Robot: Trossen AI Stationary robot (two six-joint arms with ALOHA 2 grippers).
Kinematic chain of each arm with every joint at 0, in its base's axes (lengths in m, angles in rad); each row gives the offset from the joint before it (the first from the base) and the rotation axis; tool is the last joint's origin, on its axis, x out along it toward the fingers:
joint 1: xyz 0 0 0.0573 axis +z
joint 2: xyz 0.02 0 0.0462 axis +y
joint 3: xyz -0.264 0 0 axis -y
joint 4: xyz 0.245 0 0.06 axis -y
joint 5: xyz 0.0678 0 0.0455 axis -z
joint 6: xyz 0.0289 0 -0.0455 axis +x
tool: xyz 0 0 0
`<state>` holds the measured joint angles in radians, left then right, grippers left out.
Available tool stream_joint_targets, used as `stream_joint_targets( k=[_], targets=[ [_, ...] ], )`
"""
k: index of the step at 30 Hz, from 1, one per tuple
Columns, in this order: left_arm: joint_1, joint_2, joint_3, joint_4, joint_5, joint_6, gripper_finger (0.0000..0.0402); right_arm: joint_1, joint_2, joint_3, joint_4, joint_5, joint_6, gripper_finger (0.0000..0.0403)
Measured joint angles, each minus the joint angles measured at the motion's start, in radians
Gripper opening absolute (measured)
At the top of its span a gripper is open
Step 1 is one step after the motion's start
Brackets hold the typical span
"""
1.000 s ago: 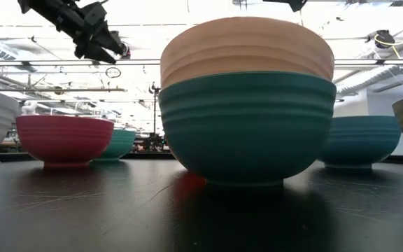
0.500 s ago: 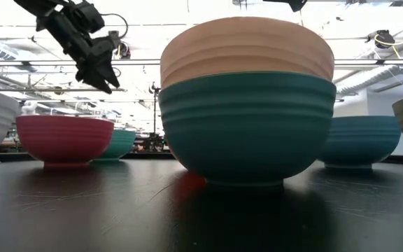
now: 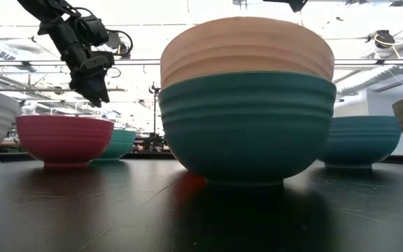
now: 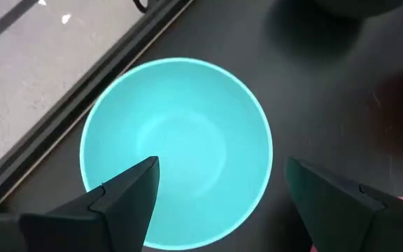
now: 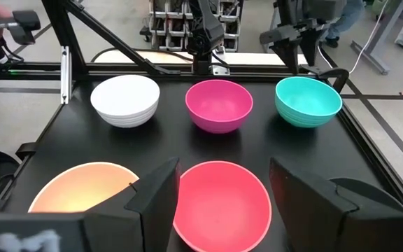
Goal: Nest bowls inside each other
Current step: Stack the light blue bowl on top of the light orange bowl
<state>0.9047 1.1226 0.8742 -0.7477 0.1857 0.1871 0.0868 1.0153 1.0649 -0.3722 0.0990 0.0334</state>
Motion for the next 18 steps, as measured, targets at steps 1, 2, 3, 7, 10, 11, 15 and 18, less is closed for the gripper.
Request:
stream_joint_targets(
  k=[1, 2, 3, 7, 10, 11, 15, 18],
  targets=[
    [0.0, 0.006, 0.0, -0.014, 0.01, -0.002, 0.0315, 0.0, 0.0, 0.0, 0.002, 0.0, 0.0, 0.0215],
    [0.0, 0.013, 0.0, -0.027, 0.024, -0.003, 0.0315, 0.0, 0.0, 0.0, 0.002, 0.0, 0.0, 0.0215],
    [-0.002, 0.02, 0.0, -0.038, 0.03, -0.001, 0.0315, 0.0, 0.0, 0.0, 0.002, 0.0, 0.0, 0.0215],
    [-0.021, 0.061, 0.0, -0.06, 0.027, 0.003, 0.0315, 0.0, 0.0, 0.0, 0.002, 0.0, 0.0, 0.0215],
    [-0.038, 0.082, 0.0, -0.06, 0.027, 0.003, 0.0315, 0.0, 0.0, 0.0, 0.002, 0.0, 0.0, 0.0215],
    [-0.045, 0.09, 0.0, -0.059, 0.026, 0.003, 0.0315, 0.0, 0.0, 0.0, 0.002, 0.0, 0.0, 0.0215],
    [-0.075, 0.111, 0.0, -0.058, 0.021, 0.002, 0.0315, 0.0, 0.0, 0.0, 0.001, 0.0, 0.0, 0.0215],
    [-0.091, 0.118, 0.0, -0.059, 0.004, -0.006, 0.0315, 0.0, 0.0, 0.0, 0.001, 0.0, 0.0, 0.0215]
  ],
)
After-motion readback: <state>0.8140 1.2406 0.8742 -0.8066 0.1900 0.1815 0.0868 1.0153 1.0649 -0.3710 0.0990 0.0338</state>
